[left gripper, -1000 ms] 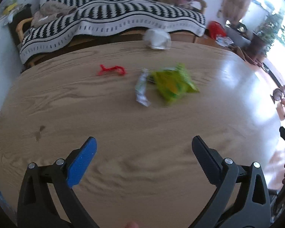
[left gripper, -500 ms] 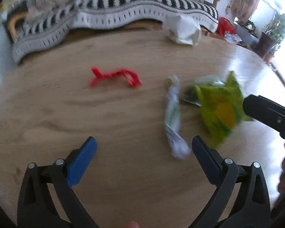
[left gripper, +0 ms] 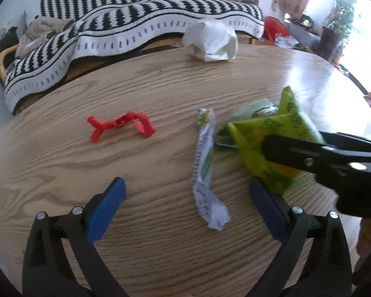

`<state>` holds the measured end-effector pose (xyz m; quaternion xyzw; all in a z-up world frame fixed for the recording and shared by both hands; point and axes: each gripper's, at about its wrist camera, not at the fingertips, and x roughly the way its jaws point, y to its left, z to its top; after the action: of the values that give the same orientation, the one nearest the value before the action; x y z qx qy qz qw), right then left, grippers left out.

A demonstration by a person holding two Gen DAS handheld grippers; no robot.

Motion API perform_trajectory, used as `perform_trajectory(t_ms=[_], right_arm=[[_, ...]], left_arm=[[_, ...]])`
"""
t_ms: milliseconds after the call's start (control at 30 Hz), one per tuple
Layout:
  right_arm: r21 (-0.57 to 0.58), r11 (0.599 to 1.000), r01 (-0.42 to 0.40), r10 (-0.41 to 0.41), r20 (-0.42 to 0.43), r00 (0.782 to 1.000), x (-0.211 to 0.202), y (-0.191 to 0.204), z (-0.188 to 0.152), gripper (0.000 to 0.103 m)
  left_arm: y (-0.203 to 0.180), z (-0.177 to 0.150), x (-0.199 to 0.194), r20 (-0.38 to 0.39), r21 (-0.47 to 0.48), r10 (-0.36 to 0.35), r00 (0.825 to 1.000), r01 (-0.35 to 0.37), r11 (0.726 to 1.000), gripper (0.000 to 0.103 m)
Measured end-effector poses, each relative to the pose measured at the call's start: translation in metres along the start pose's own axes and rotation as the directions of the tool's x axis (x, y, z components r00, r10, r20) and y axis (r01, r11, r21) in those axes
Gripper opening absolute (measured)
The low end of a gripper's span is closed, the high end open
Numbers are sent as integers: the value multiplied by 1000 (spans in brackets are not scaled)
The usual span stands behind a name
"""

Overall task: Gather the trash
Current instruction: 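Grasp the white wrapper strip with left tool while right tool grasps the popcorn bag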

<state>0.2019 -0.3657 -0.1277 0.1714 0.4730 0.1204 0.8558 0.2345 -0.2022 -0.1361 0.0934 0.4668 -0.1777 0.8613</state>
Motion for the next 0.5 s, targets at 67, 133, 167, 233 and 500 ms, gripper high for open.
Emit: perform_trajectory(t_ms=[67, 133, 167, 233, 500], right_arm=[[-6, 1000, -1, 1, 7, 1000, -1, 0, 0, 52], [-3, 1000, -19, 19, 12, 1000, -3, -1, -3, 52], [-1, 1000, -23, 23, 17, 1000, -5, -1, -5, 51], [1, 1000, -19, 19, 36, 999, -11, -2, -8, 51], [-17, 999, 41, -38, 125, 991, -35, 10, -13, 50]], left_arm=[[-3, 1, -4, 27, 20, -14, 1000, 14, 1000, 59], [-3, 1, -8, 51, 25, -27, 998, 25, 999, 28], [-1, 0, -8, 56, 16, -35, 998, 34, 999, 15], [5, -1, -10, 52, -13, -77, 996, 78, 997, 14], [9, -14, -18, 49, -7, -80, 996, 80, 997, 13]])
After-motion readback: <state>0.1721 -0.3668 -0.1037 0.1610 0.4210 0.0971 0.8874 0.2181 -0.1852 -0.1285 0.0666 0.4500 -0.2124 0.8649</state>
